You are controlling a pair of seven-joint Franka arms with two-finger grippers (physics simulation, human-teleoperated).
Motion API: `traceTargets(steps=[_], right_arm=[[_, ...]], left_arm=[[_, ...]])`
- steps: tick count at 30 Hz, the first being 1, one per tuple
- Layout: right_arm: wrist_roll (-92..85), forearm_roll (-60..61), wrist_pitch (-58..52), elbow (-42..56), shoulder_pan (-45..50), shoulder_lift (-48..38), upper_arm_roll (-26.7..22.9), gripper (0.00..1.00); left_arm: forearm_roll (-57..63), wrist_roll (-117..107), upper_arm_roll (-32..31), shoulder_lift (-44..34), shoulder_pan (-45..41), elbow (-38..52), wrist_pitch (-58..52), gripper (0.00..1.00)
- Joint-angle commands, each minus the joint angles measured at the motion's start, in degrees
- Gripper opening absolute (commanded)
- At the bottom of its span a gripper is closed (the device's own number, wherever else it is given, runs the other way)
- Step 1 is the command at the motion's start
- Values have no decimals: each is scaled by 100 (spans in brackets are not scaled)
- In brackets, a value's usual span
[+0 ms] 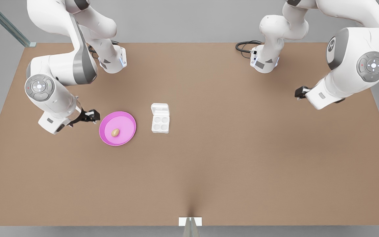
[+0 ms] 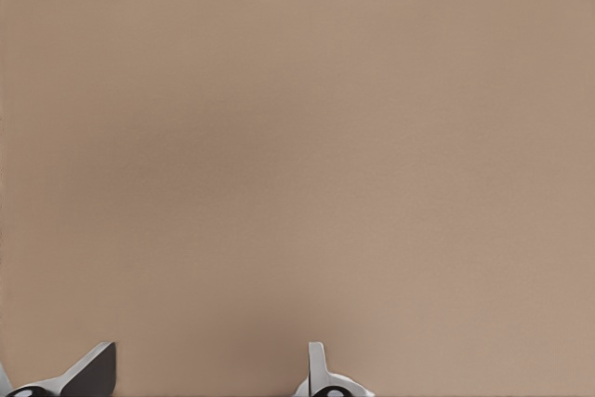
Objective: Pack egg into the box and close the box lid
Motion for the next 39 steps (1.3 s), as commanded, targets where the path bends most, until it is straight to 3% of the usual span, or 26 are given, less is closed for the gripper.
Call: traceTargets(steps=[1,4,7,10,12,17,21,31,39], right_arm=[[140,-2,295,7,-1,46,3,100],[176,-11,-593,-99,69,731,-6,100],[123,-230,-435,24,51,1452,-6,100],[386,-116,803,-933,-142,1373,38,100],[457,51,2658,-2585,-388,538,47,100],[571,306,3608,-2850,-485,652,38,100],[967,631,5287,-3359,-432,916,38,100],[870,526,5471,-3210,-511,1382,21,100],[949,517,5436,-3913,-573,1163,21,100]], left_arm=[[41,250,1,-4,1,2,328,100],[41,250,1,-4,1,2,328,100],[41,250,1,4,1,-7,319,100],[41,250,1,57,1,-7,319,100],[33,250,1,57,1,-16,319,100],[33,250,1,75,1,-16,302,100],[33,250,1,75,1,-16,301,100],[33,241,1,75,-140,-16,222,100],[33,241,1,75,-166,-16,214,100]])
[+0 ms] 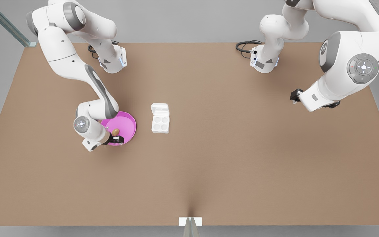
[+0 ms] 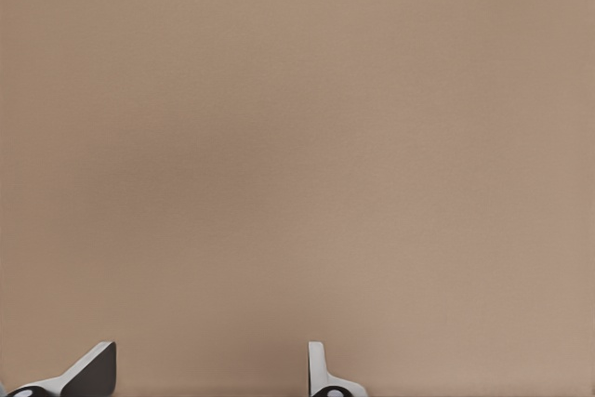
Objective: Pack egg into the box and close the box lid
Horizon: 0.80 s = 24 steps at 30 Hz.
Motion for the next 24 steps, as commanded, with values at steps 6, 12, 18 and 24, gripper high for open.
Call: traceTargets(steps=[6,12,18,24], right_arm=[[261,18,104,-852,-107,-674,9,100],[515,27,112,-1362,-133,-1017,115,100],[533,27,148,-1318,-160,-973,106,100],[533,18,701,-1291,-160,-551,97,100]], left_arm=[[0,35,2,-6,3,-15,-29,100],[0,35,2,-6,-41,-15,-55,100],[0,26,2,-6,-41,-15,-55,100],[0,35,2,2,-41,-15,-46,100]])
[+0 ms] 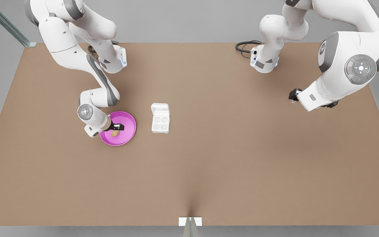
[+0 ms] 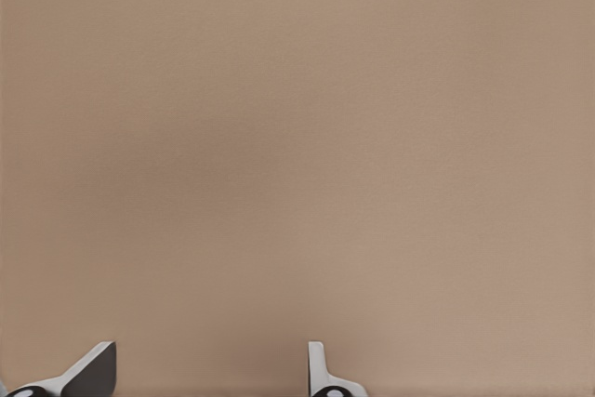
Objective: Pack egg into the box and close the box lid
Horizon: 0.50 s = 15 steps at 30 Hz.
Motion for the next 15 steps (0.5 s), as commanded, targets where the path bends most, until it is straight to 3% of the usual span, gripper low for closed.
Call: traceTargets(steps=[1,15], right_arm=[[154,8,363,27,0,115,-1,100],[163,26,486,203,-9,510,-1,100]], left_arm=[[3,13,2,-10,0,-3,0,100],[3,13,2,-1,-9,-3,0,100]])
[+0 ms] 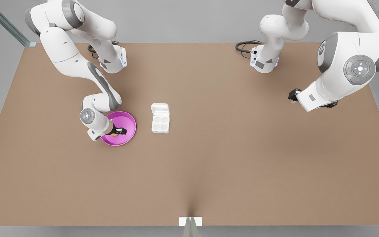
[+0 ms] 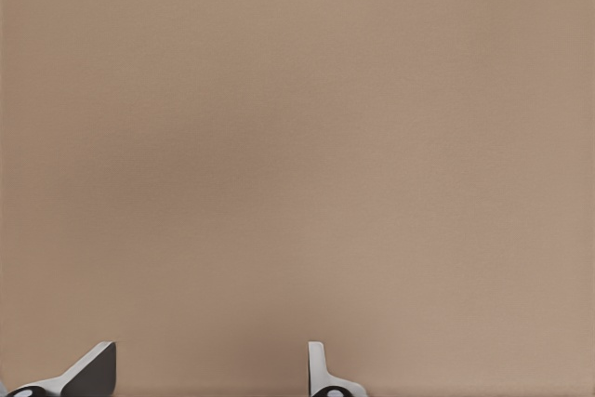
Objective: Pack egg into the box and close the box lid
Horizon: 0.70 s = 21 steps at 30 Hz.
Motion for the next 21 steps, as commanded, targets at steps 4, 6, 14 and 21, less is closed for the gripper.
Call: traceTargets(steps=[4,6,14,21], right_arm=[[-64,16,35,6,-9,17,1,51],[-82,16,35,6,-70,17,1,42],[-135,16,17,6,-70,-1,1,41],[-354,7,-809,163,-97,-353,89,42]], left_arm=[[-6,-1,-7,-6,-8,2,-2,100],[-6,-1,-7,-6,-86,2,-2,100],[-6,-9,-7,-6,-122,2,-2,100],[-6,-18,-7,-6,-148,2,-11,100]])
